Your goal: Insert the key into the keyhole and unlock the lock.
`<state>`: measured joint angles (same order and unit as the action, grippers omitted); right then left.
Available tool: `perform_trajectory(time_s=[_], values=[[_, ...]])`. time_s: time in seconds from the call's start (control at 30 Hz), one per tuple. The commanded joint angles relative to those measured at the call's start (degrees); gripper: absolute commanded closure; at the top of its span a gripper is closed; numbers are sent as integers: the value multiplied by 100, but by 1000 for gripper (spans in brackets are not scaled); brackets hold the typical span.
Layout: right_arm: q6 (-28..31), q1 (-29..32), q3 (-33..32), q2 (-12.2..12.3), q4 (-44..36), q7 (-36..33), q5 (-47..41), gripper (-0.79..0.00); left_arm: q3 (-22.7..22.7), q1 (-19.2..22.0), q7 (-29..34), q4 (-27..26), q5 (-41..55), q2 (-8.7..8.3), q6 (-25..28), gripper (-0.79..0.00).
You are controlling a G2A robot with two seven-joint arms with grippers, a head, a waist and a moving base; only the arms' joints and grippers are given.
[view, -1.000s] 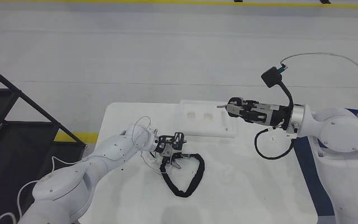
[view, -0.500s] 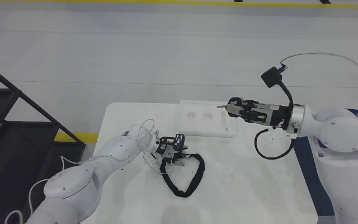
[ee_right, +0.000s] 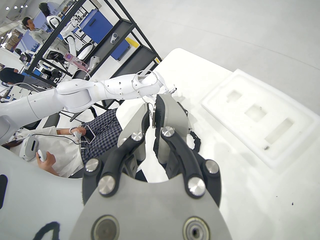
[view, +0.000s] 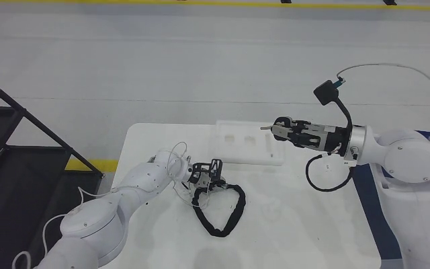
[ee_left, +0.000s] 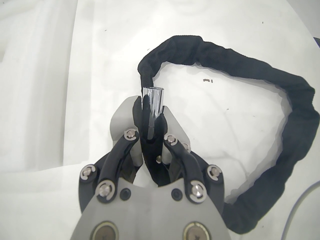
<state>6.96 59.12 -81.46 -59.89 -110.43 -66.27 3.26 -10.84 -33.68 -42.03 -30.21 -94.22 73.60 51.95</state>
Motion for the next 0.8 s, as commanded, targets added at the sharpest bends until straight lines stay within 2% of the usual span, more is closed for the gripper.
perform_trajectory(time_s=[0.0,0.27,0.4,0.57,0.77], values=[[0,0,0,0,0,0,0,0,-24,21,-123,3,16,10,11,0],[0,0,0,0,0,0,0,0,-115,99,-709,-121,17,-33,258,0],[0,0,0,0,0,0,0,0,-217,131,-747,-322,183,-96,283,0],[-73,82,65,2,-6,43,17,0,-452,222,-602,-840,616,-282,428,0],[-577,7,340,35,-76,-432,109,0,-833,245,-426,-1603,1094,-578,604,0]])
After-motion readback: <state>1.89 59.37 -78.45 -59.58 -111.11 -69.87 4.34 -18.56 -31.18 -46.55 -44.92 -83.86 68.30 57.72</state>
